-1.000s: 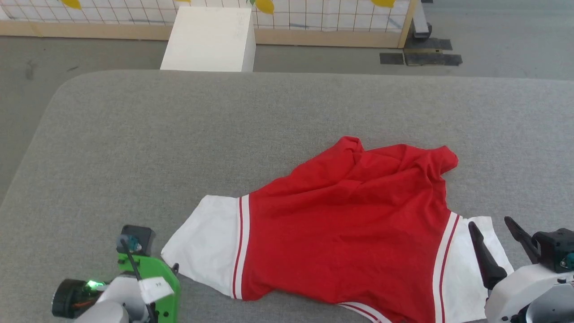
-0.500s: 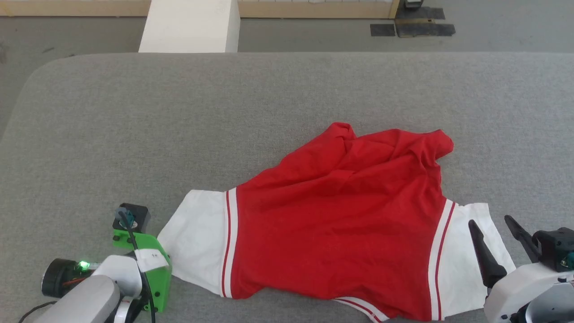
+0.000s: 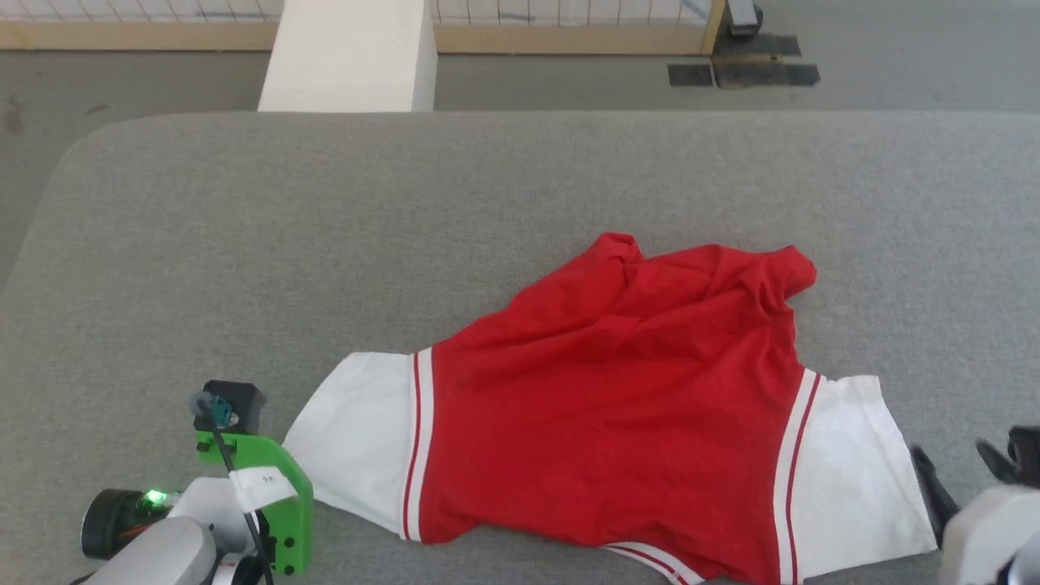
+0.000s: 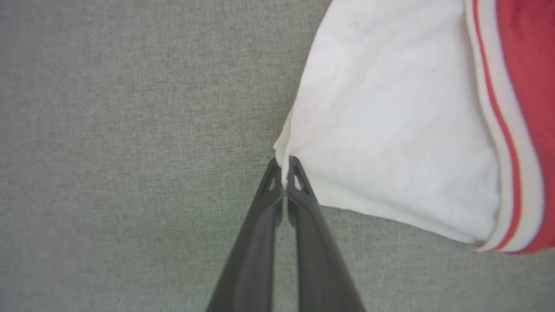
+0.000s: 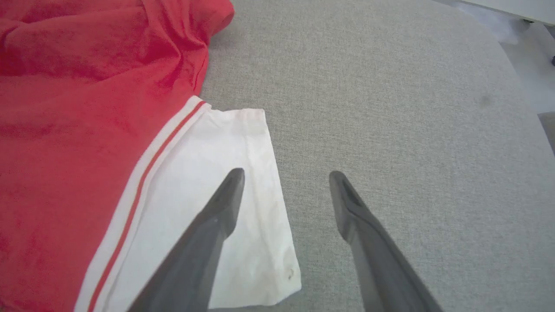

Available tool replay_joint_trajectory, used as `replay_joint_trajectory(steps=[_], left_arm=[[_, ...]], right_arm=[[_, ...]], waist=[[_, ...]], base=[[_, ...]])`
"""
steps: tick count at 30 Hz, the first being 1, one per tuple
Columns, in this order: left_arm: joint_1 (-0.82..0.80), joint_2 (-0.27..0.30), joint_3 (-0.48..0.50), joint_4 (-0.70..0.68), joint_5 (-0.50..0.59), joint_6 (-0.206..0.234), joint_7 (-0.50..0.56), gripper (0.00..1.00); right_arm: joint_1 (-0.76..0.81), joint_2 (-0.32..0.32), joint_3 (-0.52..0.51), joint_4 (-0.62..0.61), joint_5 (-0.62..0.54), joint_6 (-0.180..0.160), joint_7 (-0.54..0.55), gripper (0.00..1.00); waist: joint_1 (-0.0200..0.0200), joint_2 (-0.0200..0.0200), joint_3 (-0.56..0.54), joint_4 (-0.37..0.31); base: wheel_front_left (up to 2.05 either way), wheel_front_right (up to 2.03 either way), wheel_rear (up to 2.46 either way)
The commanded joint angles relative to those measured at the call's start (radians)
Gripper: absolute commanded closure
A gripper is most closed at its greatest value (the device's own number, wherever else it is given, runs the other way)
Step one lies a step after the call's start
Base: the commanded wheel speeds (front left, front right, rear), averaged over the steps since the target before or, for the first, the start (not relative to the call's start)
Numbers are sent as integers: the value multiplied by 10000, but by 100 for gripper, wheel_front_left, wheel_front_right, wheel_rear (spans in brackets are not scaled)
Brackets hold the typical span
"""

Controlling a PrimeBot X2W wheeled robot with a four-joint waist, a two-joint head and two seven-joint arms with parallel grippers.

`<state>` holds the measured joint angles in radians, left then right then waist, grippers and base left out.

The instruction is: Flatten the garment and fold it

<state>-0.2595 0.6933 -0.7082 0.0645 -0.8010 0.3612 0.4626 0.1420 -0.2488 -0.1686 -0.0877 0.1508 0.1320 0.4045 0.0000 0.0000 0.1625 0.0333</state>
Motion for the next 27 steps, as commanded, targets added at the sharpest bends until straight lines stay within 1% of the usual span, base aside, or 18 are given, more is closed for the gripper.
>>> replay_joint_trajectory(steps=[1, 3, 7, 11, 15, 19, 23, 26, 27], left_arm=[[143, 48, 111, -199, -38, 192, -138, 100], [247, 97, 179, -511, -4, 353, -249, 100], [374, 211, 153, -1116, 73, 543, -204, 100], [392, 267, 89, -1572, 150, 671, -95, 100], [406, 297, 13, -1851, 220, 744, -24, 100], [406, 324, -26, -2002, 264, 791, 16, 100], [404, 344, -46, -2076, 272, 806, 40, 100], [381, 359, -53, -2093, 280, 799, 46, 100], [368, 358, -59, -2096, 278, 794, 55, 100]], right_arm=[[221, -79, -171, 119, 63, -13, 373, 0], [328, -64, -383, 223, 120, -13, 1040, 0], [526, 50, -561, 301, 292, -13, 2316, 0], [564, 210, -694, 280, 210, -13, 3021, 0], [598, 422, -899, 318, -225, -13, 3506, 0], [597, 764, -1089, 368, -549, -13, 3690, 0], [598, 993, -1017, 444, -621, -13, 3779, 0], [560, 1132, -899, 491, -470, -13, 3775, 0], [569, 1096, -800, 531, -427, -13, 3780, 43]], waist=[[0, 0, -247, 206], [0, 0, -331, 309], [0, 0, -350, 505], [0, 0, -250, 639], [0, 0, -100, 712], [0, 0, 61, 743], [0, 0, 197, 729], [0, 0, 295, 707], [0, 0, 330, 700]], base=[[0, 0, 0], [0, 0, 0], [0, 0, 0], [0, 0, 0], [0, 0, 0], [0, 0, 0], [0, 0, 0], [0, 0, 0], [0, 0, 0]])
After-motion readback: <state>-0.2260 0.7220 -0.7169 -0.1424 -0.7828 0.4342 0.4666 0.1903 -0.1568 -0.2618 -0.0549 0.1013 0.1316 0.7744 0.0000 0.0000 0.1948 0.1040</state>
